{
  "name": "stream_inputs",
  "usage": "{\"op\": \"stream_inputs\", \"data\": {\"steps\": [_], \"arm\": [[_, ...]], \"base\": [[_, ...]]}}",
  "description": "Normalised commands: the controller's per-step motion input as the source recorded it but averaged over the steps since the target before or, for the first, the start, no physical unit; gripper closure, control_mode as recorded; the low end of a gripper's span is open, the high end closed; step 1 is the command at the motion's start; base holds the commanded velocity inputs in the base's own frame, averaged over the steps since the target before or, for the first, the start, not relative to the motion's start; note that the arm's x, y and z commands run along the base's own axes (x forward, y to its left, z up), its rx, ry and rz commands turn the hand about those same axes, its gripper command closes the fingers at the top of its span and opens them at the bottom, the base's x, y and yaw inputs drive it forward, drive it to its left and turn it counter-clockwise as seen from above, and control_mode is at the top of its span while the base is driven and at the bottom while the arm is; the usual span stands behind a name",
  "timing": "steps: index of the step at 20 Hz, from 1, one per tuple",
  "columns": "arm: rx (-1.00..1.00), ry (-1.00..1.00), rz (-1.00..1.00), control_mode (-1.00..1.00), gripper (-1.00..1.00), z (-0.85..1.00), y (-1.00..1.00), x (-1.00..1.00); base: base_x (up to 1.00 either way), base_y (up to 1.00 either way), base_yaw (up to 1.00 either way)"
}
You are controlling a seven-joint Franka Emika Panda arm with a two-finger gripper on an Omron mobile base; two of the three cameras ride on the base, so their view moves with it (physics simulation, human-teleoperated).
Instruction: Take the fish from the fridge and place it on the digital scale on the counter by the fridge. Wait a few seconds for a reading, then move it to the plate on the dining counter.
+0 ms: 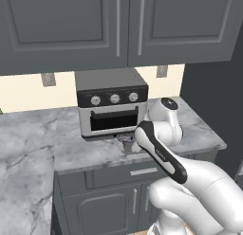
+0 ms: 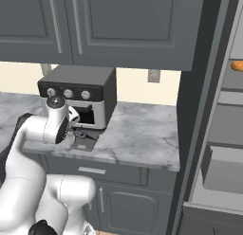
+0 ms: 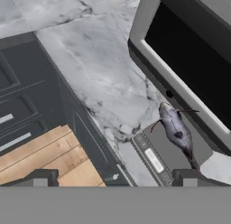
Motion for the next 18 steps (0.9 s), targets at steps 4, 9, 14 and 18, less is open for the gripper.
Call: {"op": "stream_inputs", "data": {"steps": [4, 9, 14, 18], "arm": [[0.00, 0.00, 0.00, -1.00, -1.00, 0.00, 0.00, 0.00], [0.00, 0.00, 0.00, -1.00, -1.00, 0.00, 0.00, 0.00], [0.00, 0.00, 0.00, -1.00, -1.00, 0.00, 0.00, 0.00], [0.00, 0.00, 0.00, -1.00, -1.00, 0.00, 0.00, 0.00]], "base": [[0.00, 0.00, 0.00], [0.00, 0.00, 0.00], [0.00, 0.00, 0.00], [0.00, 0.00, 0.00]]}}
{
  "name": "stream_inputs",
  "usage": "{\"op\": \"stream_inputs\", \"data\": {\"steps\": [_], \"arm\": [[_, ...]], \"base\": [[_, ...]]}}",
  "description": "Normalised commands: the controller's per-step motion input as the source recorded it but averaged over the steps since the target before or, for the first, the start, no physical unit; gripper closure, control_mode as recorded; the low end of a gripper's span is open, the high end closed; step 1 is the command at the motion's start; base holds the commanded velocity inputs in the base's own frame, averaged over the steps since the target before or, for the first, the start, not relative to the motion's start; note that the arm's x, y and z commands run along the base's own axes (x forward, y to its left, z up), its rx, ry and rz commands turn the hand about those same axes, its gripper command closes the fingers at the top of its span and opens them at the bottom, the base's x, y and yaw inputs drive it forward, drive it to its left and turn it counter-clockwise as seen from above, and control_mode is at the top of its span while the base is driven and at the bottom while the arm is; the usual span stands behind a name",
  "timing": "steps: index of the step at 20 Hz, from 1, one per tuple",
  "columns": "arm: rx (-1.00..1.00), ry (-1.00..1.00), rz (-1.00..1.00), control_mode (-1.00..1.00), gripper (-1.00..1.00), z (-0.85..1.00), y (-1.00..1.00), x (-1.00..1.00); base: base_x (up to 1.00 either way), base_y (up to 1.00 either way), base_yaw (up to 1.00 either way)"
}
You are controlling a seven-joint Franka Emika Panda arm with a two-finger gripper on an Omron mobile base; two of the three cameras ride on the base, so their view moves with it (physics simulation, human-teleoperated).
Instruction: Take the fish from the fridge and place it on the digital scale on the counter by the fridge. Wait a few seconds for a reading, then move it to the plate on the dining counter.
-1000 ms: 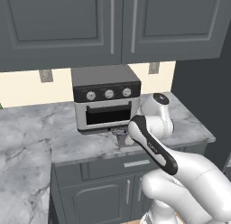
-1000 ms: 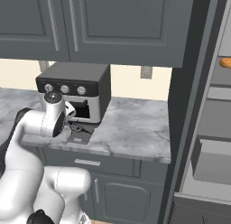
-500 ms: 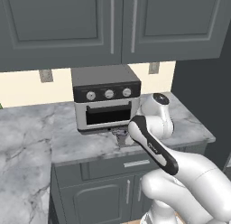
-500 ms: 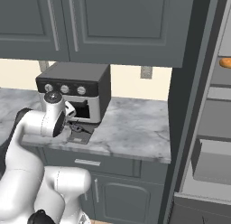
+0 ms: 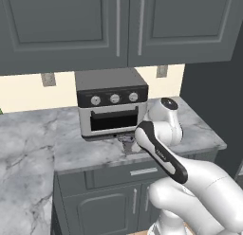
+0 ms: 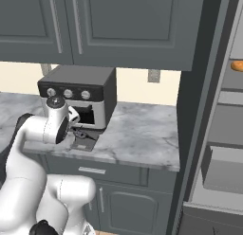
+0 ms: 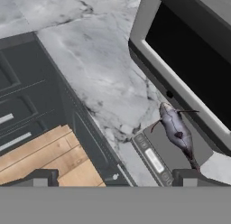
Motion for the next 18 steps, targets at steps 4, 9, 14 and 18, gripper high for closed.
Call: {"op": "stream_inputs", "data": {"steps": [4, 9, 14, 18], "arm": [[0.00, 0.00, 0.00, -1.00, -1.00, 0.00, -0.15, 0.00], [0.00, 0.00, 0.00, -1.00, -1.00, 0.00, -0.43, 0.00], [0.01, -0.02, 0.00, -1.00, -1.00, 0.00, -0.51, 0.00], [0.11, -0.06, 0.00, -1.00, -1.00, 0.00, -0.37, 0.00]], "base": [[0.00, 0.00, 0.00], [0.00, 0.00, 0.00], [0.00, 0.00, 0.00], [0.00, 0.00, 0.00]]}}
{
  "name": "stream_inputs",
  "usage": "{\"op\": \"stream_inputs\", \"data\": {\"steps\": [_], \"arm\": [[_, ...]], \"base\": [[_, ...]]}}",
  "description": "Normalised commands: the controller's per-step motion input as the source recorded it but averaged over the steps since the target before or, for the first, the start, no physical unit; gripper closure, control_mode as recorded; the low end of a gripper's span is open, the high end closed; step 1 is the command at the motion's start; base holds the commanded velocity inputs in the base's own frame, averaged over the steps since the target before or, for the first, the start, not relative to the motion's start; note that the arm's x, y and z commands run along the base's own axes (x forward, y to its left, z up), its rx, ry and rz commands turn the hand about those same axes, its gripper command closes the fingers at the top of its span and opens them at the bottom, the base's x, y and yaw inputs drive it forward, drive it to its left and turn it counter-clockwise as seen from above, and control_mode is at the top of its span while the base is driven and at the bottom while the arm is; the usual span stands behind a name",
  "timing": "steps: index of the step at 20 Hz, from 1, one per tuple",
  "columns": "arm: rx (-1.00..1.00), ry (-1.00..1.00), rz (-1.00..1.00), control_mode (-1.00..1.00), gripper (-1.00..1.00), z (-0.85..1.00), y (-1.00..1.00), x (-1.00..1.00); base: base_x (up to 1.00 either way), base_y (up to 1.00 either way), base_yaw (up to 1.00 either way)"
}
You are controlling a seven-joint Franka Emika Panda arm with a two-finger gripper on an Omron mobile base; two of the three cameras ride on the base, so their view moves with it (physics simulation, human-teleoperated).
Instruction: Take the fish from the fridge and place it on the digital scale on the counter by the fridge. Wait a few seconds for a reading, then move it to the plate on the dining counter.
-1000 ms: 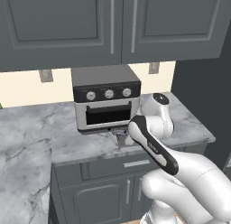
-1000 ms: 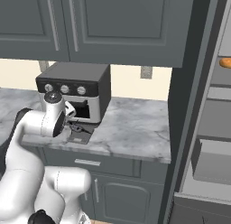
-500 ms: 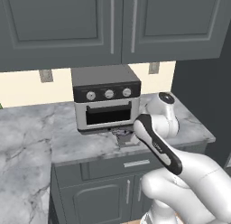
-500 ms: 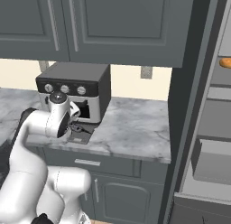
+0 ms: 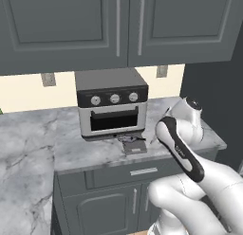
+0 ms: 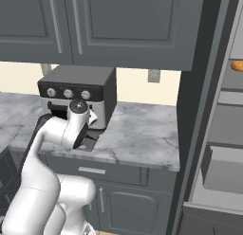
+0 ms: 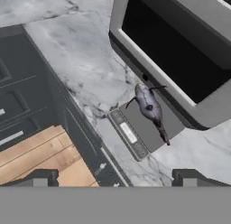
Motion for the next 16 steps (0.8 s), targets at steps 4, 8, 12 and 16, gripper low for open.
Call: {"op": "stream_inputs", "data": {"steps": [4, 8, 12, 16], "arm": [[0.13, -0.14, 0.04, -1.00, -1.00, -0.01, -0.11, 0.00], [0.08, -0.13, 0.09, -1.00, -1.00, -0.05, 0.00, 0.04], [0.01, -0.09, 0.08, -1.00, -1.00, -0.11, 0.00, 0.10], [0.00, -0.05, 0.03, -1.00, -1.00, -0.09, 0.00, 0.25]], "base": [[0.00, 0.00, 0.00], [0.00, 0.00, 0.00], [0.00, 0.00, 0.00], [0.00, 0.00, 0.00]]}}
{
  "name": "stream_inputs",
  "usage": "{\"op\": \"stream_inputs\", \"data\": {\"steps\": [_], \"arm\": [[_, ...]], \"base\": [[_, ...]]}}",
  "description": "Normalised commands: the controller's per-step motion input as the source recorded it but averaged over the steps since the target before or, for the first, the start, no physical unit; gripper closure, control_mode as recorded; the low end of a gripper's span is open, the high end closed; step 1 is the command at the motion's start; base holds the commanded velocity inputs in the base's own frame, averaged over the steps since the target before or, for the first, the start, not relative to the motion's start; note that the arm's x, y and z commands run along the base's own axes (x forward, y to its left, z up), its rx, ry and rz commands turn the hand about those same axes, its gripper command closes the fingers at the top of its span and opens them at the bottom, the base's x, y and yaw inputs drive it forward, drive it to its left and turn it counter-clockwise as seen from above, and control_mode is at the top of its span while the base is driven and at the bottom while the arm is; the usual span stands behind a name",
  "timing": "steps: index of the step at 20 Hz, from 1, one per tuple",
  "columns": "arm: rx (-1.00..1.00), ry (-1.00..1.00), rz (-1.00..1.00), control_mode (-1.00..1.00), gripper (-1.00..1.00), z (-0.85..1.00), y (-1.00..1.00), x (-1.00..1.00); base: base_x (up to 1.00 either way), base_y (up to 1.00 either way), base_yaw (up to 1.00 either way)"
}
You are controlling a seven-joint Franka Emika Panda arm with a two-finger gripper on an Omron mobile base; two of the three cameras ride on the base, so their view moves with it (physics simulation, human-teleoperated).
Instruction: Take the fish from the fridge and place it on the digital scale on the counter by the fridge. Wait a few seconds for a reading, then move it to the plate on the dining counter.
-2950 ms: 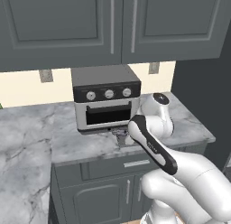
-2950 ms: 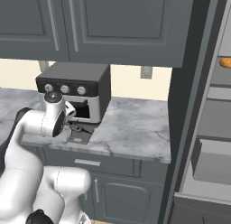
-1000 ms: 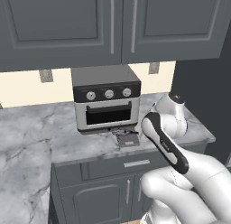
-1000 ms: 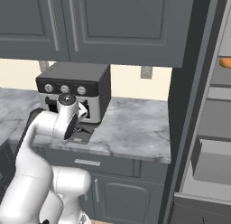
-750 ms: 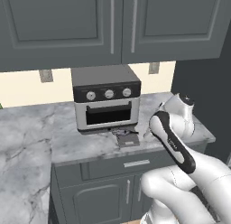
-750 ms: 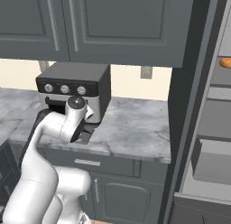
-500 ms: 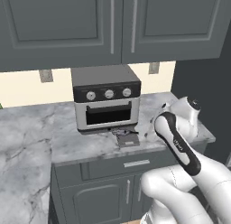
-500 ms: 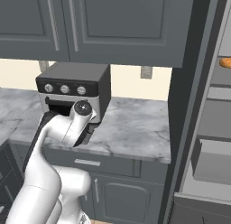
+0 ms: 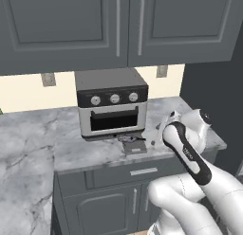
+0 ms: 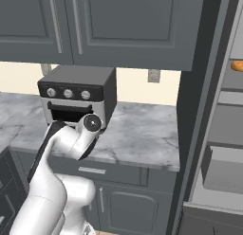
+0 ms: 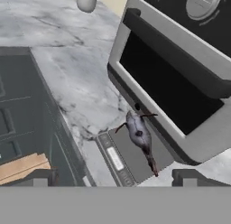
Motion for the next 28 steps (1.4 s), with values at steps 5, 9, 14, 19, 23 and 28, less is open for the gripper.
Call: {"op": "stream_inputs", "data": {"steps": [5, 9, 14, 19, 23, 28], "arm": [[0.00, -0.01, 0.00, -1.00, -1.00, -0.04, 0.00, 0.37], [0.00, 0.00, 0.05, -1.00, -1.00, -0.13, 0.00, 0.23], [0.00, 0.00, 0.14, -1.00, -1.00, -0.24, 0.00, 0.12], [0.02, 0.00, 0.15, -1.00, -1.00, -0.18, 0.00, 0.23], [0.00, 0.00, 0.04, -1.00, -1.00, -0.18, 0.01, 0.27], [0.00, 0.00, 0.01, -1.00, -1.00, -0.16, 0.06, 0.23]], "base": [[0.00, 0.00, 0.00], [0.00, 0.00, 0.00], [0.00, 0.00, 0.00], [0.00, 0.00, 0.00], [0.00, 0.00, 0.00], [0.00, 0.00, 0.00]]}}
